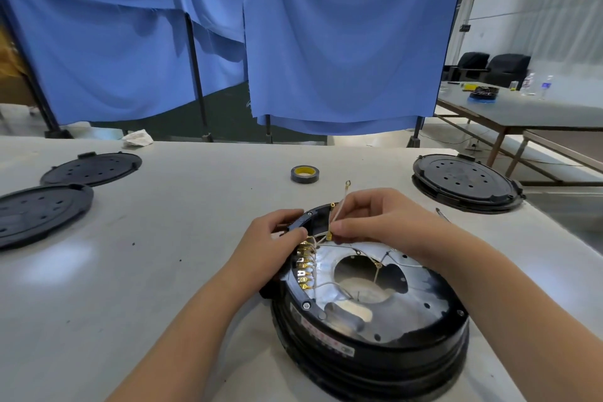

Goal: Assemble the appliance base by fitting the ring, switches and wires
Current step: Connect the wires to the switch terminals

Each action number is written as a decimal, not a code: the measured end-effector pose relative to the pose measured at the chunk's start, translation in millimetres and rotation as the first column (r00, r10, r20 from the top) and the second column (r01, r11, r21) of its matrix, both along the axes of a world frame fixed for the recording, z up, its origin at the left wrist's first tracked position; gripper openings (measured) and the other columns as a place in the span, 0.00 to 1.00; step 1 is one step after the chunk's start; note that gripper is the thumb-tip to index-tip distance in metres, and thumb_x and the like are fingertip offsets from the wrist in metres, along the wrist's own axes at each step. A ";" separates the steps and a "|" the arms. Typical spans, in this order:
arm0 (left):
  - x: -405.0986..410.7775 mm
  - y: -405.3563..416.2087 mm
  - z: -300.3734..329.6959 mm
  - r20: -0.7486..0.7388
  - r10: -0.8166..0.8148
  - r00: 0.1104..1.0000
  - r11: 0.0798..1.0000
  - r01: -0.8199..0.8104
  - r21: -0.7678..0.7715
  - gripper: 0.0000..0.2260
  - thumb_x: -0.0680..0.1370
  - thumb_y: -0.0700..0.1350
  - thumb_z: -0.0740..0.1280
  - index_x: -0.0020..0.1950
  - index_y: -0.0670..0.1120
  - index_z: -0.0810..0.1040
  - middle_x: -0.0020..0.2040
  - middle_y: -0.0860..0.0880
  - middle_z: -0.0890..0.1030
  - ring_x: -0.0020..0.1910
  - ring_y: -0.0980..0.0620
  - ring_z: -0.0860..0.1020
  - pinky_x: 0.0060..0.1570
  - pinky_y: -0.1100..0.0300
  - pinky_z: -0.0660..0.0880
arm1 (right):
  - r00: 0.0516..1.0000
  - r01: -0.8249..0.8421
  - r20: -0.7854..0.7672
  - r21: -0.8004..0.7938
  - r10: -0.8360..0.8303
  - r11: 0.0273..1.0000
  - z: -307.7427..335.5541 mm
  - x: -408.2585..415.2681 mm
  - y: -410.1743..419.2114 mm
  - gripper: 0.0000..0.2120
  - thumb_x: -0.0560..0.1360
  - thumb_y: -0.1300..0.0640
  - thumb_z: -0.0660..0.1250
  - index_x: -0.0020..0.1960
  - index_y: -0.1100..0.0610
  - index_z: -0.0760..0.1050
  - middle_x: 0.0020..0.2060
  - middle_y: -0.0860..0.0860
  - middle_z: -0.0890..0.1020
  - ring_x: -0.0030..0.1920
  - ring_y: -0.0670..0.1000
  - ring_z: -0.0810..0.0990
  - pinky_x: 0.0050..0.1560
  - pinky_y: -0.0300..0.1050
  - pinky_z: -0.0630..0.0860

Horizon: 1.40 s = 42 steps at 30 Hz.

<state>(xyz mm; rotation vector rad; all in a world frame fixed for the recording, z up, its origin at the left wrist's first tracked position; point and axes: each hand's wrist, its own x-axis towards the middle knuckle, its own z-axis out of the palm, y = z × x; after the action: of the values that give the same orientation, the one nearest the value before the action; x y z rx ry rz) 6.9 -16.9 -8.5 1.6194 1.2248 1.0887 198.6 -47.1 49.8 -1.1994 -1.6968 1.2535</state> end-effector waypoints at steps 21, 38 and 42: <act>9.9 -28.3 28.0 0.129 -0.192 0.973 0.977 0.177 0.118 0.07 0.65 0.51 0.77 0.40 0.50 0.86 0.44 0.52 0.85 0.48 0.54 0.83 0.54 0.55 0.77 | 0.981 -0.188 0.023 -0.102 0.191 0.977 -14.5 9.0 -4.5 0.10 0.68 0.55 0.74 0.49 0.51 0.84 0.45 0.53 0.86 0.45 0.49 0.83 0.53 0.43 0.79; 11.9 -22.6 26.5 0.340 0.069 0.938 0.998 -0.068 -0.015 0.12 0.65 0.49 0.76 0.46 0.49 0.83 0.43 0.51 0.85 0.41 0.58 0.83 0.39 0.66 0.77 | 0.972 0.237 -0.066 0.245 -0.228 0.940 -12.9 10.2 -0.3 0.09 0.70 0.63 0.74 0.47 0.51 0.81 0.39 0.50 0.85 0.41 0.49 0.84 0.46 0.38 0.80; 14.5 -26.7 25.4 0.021 0.235 0.972 0.896 -0.225 0.382 0.16 0.71 0.48 0.75 0.56 0.55 0.76 0.52 0.61 0.79 0.53 0.66 0.75 0.54 0.75 0.67 | 0.947 0.266 0.067 0.388 -0.315 0.882 -11.7 19.2 -5.2 0.09 0.70 0.62 0.74 0.47 0.51 0.80 0.38 0.48 0.85 0.39 0.46 0.83 0.46 0.35 0.79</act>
<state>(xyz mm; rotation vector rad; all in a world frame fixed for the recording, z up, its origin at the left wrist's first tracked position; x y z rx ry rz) 21.4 -43.6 16.9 1.8110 1.3045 1.5391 217.8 -52.3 38.1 -1.2592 -1.6741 0.6437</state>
